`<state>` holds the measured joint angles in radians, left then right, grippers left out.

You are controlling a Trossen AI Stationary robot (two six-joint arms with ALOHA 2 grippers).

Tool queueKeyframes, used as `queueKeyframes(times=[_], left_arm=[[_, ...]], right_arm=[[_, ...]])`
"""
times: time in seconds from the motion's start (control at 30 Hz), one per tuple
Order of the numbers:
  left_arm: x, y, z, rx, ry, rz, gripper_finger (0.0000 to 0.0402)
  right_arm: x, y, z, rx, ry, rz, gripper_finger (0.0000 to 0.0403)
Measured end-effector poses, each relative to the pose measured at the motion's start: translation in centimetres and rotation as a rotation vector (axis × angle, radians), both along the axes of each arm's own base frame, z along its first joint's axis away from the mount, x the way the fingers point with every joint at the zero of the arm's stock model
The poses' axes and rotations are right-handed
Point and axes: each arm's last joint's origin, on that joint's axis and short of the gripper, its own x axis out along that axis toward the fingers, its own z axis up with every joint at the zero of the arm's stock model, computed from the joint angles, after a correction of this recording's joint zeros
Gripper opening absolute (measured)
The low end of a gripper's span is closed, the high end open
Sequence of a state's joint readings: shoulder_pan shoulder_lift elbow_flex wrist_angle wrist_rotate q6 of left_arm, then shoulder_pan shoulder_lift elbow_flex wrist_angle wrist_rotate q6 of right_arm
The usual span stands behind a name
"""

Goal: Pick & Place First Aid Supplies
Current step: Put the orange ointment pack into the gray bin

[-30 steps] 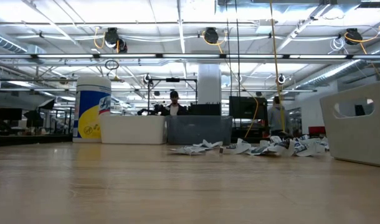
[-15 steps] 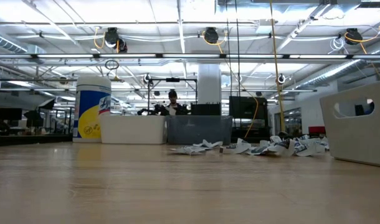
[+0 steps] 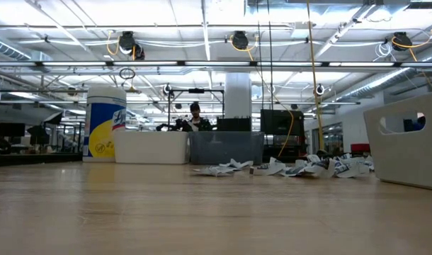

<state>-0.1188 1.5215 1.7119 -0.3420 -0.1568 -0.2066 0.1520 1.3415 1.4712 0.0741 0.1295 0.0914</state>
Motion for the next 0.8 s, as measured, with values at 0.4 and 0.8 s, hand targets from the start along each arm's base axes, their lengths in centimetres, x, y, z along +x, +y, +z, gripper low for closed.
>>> queueKeyframes(times=[0.4,0.8], left_arm=[[0.0,0.1,0.0,0.003,-0.002,0.005,0.0000],[-1.9,0.1,1.1,0.002,-0.002,-0.015,0.0072]], right_arm=[[0.0,0.0,0.0,-0.002,-0.003,-0.002,0.0007],[-2.8,-0.5,1.1,-0.043,0.036,-0.030,0.0001]])
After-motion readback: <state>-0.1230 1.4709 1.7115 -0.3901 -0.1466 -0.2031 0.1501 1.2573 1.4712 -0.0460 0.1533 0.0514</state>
